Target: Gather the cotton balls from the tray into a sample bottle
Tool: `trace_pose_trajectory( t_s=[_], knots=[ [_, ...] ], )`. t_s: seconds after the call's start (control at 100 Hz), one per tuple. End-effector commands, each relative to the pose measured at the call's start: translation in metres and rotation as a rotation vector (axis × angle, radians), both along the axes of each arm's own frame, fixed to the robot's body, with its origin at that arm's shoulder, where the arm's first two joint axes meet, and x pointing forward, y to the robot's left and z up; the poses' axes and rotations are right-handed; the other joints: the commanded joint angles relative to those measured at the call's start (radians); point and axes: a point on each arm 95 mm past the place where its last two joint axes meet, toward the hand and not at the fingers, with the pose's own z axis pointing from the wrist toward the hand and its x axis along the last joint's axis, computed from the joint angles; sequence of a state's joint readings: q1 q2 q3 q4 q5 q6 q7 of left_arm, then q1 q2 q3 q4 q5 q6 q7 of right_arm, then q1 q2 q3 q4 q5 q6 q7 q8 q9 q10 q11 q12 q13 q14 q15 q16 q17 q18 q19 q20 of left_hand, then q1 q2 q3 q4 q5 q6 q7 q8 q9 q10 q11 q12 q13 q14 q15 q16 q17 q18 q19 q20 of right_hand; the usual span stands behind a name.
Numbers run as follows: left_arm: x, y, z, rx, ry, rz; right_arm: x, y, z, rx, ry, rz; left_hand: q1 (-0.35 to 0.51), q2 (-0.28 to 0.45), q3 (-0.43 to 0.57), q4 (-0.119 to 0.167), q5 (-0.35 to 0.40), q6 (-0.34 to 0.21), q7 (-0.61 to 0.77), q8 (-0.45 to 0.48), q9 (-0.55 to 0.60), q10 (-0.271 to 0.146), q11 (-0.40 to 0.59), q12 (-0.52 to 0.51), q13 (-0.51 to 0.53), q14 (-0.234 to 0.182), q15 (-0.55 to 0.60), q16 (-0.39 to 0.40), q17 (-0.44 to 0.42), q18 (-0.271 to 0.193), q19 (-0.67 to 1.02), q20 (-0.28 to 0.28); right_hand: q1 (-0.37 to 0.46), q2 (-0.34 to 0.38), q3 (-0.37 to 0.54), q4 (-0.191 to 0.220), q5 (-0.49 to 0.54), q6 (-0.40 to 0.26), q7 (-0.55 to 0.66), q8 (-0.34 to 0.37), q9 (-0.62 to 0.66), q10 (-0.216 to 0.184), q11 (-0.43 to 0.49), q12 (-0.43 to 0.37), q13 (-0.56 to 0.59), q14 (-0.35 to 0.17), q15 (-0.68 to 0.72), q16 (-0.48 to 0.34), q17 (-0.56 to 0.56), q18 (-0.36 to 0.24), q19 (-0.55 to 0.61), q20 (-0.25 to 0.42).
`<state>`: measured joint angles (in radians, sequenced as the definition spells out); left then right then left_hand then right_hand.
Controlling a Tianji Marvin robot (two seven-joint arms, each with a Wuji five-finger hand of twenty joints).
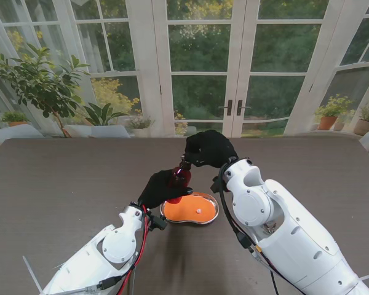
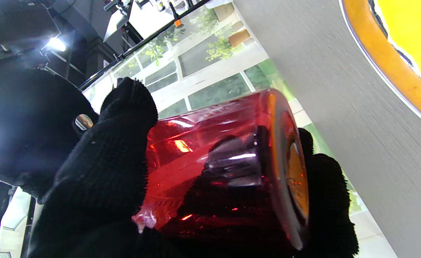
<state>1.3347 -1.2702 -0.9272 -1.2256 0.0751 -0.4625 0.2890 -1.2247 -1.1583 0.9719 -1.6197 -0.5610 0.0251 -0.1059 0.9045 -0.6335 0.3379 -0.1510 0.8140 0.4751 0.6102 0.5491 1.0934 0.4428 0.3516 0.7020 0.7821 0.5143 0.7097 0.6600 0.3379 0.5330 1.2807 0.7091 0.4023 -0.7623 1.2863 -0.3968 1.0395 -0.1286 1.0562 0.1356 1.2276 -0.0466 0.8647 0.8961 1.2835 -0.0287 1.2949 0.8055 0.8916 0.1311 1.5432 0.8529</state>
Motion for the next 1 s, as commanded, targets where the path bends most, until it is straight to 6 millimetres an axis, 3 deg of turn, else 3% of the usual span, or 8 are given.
trace_pose_trajectory(
  t_s=[0.0, 0.76, 0.99],
  knots=[
    [-0.0009, -0.004, 0.0012, -0.003, 0.0, -0.017, -0.0007, 0.0022, -0.0027, -0.007, 0.013, 0.009, 0.147, 0.284, 0.158, 0.022, 0.175, -0.165, 0.068, 0.009, 0.06, -0.06, 0.0, 0.005, 0.015, 0.047, 0.007, -0.003, -0.046, -0.027, -0.025, -0.002, -0.017, 0.009, -0.009, 0.042, -0.004, 0.032, -0.012, 0.029, -0.005, 0.013, 0.001, -0.005, 0.034, -0.001, 0.011, 0.011, -0.001, 0.016, 0.06, 0.025],
    [-0.0008, -0.0043, 0.0009, -0.007, -0.009, -0.013, 0.0009, 0.0016, -0.0052, -0.014, -0.005, -0.005, 0.155, 0.282, 0.159, 0.023, 0.175, -0.169, 0.067, 0.008, 0.06, -0.062, 0.001, 0.006, 0.014, 0.044, 0.007, -0.003, -0.046, -0.028, -0.026, -0.003, -0.006, 0.009, -0.014, 0.046, -0.002, 0.033, -0.006, 0.029, 0.002, 0.014, 0.006, -0.01, 0.034, 0.0, 0.02, 0.014, 0.007, 0.019, 0.062, 0.023],
    [-0.0007, -0.0041, 0.001, -0.006, -0.015, -0.011, 0.0009, 0.0005, -0.005, -0.013, -0.004, -0.007, 0.164, 0.28, 0.158, 0.022, 0.172, -0.189, 0.08, 0.019, 0.064, -0.081, 0.002, 0.007, 0.014, 0.035, 0.007, -0.005, -0.046, -0.039, -0.025, -0.004, -0.005, 0.009, -0.014, 0.046, -0.001, 0.034, -0.005, 0.029, 0.003, 0.015, 0.007, -0.01, 0.034, 0.003, 0.02, 0.013, 0.007, 0.02, 0.062, 0.022]
  ],
)
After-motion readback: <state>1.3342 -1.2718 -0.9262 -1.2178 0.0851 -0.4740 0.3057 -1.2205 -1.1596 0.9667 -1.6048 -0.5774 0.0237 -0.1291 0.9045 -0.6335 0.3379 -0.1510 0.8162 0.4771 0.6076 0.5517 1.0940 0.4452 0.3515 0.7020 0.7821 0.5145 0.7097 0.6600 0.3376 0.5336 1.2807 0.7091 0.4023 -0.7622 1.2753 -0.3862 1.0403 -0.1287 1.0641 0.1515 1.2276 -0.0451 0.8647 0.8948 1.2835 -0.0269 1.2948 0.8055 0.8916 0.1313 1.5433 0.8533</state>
